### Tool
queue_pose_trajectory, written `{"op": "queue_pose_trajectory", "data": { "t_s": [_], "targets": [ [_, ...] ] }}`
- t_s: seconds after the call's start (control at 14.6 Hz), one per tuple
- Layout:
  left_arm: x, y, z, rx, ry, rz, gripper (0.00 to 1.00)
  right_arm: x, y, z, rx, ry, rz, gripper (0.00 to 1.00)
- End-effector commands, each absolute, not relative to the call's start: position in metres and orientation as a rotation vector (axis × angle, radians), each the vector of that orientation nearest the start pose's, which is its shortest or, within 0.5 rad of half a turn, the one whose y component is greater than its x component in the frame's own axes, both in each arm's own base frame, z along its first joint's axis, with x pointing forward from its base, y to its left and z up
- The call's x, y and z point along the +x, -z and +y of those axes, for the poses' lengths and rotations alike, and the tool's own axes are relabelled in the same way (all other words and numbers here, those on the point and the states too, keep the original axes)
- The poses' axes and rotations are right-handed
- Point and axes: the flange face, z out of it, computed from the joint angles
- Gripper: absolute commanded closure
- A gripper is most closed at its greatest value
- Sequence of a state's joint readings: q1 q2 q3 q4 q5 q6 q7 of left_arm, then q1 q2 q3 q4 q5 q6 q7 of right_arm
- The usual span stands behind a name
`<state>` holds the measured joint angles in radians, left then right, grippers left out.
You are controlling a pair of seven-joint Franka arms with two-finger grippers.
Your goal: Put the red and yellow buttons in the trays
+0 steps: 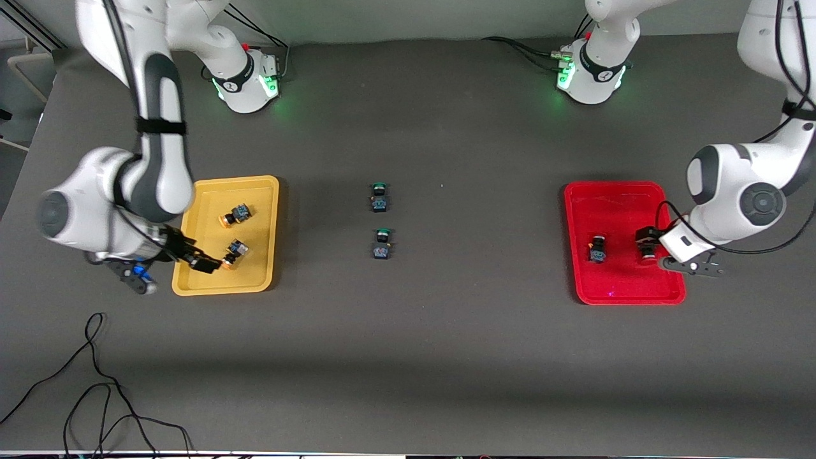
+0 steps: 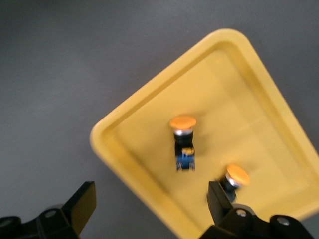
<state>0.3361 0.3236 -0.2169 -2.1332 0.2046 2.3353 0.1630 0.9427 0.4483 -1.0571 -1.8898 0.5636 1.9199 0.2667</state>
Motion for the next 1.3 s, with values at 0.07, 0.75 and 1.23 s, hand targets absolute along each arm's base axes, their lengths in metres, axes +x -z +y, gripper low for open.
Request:
{"op": "queue_pose_trajectory", "data": {
  "t_s": [0.07,0.75,1.23],
  "targets": [
    [0.565,-0.344,0.066,-3.014,-0.193,0.291,0.00,0.603,-0.473,0.006,-2.850,-0.264,0.782,0.00],
    [0.566,-0.524,0.026,-3.141,-0.246,0.234,0.00,0.583,-0.590,0.006,-2.899,-0.160,0.577,0.00],
    [0.553,-0.568,-0.032,-3.139,-0.181,0.195,0.00,0.543,-0.602,0.002,-2.961,-0.036,0.500,0.00]
  ]
}}
